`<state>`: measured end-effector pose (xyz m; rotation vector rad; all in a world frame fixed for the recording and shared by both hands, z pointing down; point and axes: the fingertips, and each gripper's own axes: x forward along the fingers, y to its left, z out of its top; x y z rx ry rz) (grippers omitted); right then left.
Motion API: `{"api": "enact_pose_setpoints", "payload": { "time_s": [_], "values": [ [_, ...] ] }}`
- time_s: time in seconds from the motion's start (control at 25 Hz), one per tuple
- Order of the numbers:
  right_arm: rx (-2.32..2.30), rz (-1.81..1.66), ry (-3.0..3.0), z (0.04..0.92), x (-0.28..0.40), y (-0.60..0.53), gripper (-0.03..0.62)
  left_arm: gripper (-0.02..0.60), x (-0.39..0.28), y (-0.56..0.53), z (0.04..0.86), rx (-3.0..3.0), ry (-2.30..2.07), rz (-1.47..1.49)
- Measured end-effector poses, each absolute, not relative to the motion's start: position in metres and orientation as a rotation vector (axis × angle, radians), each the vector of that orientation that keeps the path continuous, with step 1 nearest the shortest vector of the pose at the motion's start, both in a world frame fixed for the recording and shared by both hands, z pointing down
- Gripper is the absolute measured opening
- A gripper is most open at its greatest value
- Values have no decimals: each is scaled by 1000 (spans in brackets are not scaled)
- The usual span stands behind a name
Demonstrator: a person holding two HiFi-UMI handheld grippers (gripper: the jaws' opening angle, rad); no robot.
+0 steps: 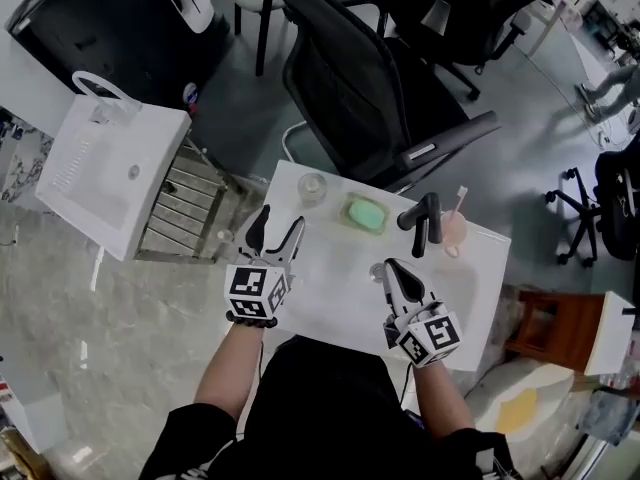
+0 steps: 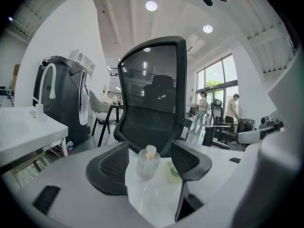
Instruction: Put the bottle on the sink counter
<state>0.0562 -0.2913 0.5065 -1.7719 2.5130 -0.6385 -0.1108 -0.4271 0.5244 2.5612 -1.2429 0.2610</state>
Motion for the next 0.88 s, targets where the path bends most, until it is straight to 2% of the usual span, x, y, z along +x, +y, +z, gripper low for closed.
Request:
{"api": "enact_pose_setpoints", "payload": {
  "time_s": [0.32,0.52,0.88],
  "values": [
    [-1694,-455,2552,459,65,-301,31,86,-118,-401,475,2574,-1319,126],
    [-1639,-427,2550,440,68,-295,31,58,-126,-374,451,2562,-1379,76],
    [-1590,-354,2574,419,85,-267,31,57,-127,-332,435,2507,-1486,25]
  ]
}}
